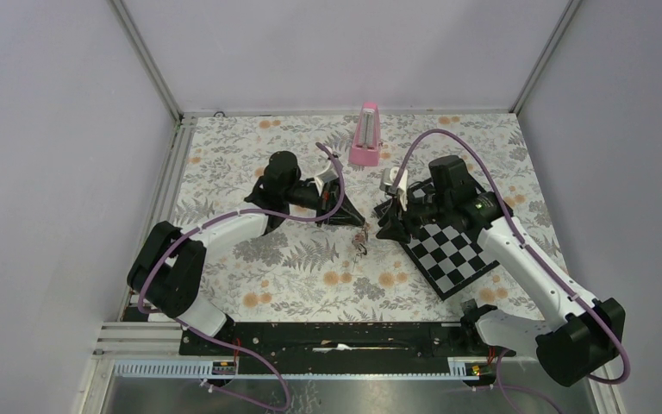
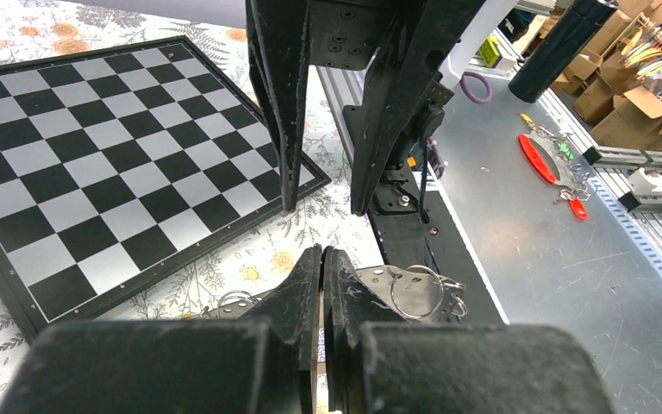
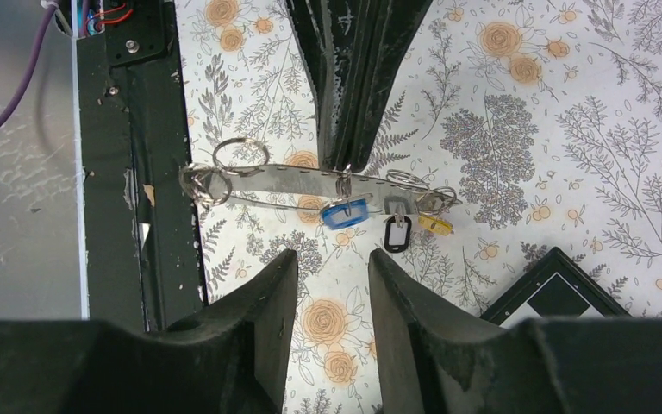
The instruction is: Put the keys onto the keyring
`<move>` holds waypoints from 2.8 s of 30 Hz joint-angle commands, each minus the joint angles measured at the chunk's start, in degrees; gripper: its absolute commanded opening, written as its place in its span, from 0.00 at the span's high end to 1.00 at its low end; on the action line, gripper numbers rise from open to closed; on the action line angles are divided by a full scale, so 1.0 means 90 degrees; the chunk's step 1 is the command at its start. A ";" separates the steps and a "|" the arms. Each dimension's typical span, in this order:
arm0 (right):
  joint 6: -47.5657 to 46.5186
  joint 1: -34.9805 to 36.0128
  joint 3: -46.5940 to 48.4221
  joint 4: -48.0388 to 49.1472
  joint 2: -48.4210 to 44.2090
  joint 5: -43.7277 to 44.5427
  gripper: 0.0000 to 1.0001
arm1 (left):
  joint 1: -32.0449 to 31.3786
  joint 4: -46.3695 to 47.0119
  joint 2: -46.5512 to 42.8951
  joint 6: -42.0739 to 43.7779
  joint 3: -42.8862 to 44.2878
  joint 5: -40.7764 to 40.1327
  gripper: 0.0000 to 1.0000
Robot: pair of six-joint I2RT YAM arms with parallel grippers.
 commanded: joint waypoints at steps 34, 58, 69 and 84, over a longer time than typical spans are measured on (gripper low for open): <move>0.0650 -0.0022 0.0108 0.0857 0.0589 -0.1033 1.00 | 0.0002 0.2090 -0.0108 -0.1286 -0.0152 0.0386 1.00; 0.0703 -0.0035 0.0137 0.0855 0.0302 -0.0847 0.66 | 0.0016 0.5779 0.0525 -0.4147 -0.0524 0.0050 1.00; 0.0289 -0.0118 0.0552 0.0345 0.0074 -0.0798 0.61 | 0.0021 0.5025 0.0217 -0.3619 -0.0676 -0.0252 1.00; 0.1039 -0.0098 0.0392 0.1098 0.0474 -0.1348 0.60 | 0.0016 0.5039 0.0305 -0.3631 -0.0664 -0.0374 1.00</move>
